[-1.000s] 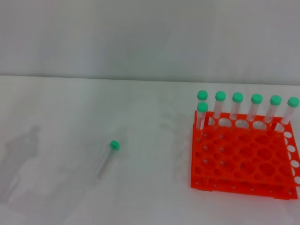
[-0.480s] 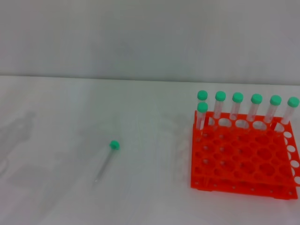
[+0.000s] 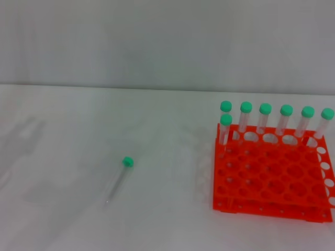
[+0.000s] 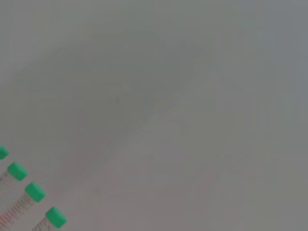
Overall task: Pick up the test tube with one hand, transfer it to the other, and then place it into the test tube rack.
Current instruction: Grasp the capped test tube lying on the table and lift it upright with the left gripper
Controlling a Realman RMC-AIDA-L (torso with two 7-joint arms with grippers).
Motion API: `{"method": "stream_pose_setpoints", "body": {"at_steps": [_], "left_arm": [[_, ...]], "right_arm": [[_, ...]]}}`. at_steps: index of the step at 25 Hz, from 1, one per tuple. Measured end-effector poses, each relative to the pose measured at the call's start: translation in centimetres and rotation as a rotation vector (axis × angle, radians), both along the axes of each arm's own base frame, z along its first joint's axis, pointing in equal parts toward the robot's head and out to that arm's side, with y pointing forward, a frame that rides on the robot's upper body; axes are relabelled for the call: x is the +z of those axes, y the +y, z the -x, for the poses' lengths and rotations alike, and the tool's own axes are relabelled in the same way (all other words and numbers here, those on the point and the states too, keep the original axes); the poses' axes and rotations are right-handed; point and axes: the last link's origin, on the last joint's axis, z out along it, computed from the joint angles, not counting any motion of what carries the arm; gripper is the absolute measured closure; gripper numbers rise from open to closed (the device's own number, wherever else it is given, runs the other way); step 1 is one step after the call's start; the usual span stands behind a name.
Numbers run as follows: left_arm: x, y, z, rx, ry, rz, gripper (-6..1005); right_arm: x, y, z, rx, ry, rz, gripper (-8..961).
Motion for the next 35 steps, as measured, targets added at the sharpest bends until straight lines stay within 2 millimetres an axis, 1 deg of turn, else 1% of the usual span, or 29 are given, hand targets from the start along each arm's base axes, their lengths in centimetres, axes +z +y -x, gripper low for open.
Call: {"method": "stream_pose_setpoints", "body": {"at_steps": [3,8,13,17,19,21,23,26,28,30,32,35], "left_arm": [[0.0,-0.3,-0.8,-0.051,0.026,-0.019,576],[-0.1,0.6,-1.6,-0.056,0.108,0.068,344],[-0.2,1.0,-2.0,-0.071,0.125,0.074,245],[-0.2,0.9,-2.4,-0.094,0.125,0.066,166],[-0.1,1.1,-2.7,-0.108,0.121,0.092,126],[0.2,1.8,-2.9,-0.090,0.121,0.165,119],[0.6,3.1,-2.7,-0.012,0.118,0.275,115],[1.1,4.9,-2.3,0.151,0.106,0.410,115],[1.3,6.4,-1.9,0.300,0.081,0.520,116],[1.3,7.2,-1.9,0.390,0.078,0.590,116],[1.3,8.1,-2.4,0.474,0.120,0.671,116],[1.1,8.8,-3.5,0.559,0.198,0.783,116]], "right_arm": [[0.0,0.1,0.0,-0.003,0.000,0.001,926],[0.2,0.2,0.0,-0.005,0.012,-0.010,924],[0.5,0.4,0.0,-0.003,0.022,-0.012,922],[0.6,0.4,0.0,-0.002,0.022,-0.013,921],[0.6,0.4,-0.1,-0.003,0.020,-0.015,920],[0.7,0.5,-0.1,-0.005,0.017,-0.018,920],[0.8,0.6,-0.2,-0.009,0.014,-0.018,919],[0.8,0.8,-0.1,-0.010,0.011,-0.016,918],[0.8,1.0,-0.1,-0.009,0.007,-0.016,917],[0.9,1.1,-0.1,-0.009,0.003,-0.017,917],[0.9,1.2,-0.1,-0.011,0.000,-0.017,916],[1.0,1.3,-0.1,-0.013,-0.006,-0.018,915]]}}
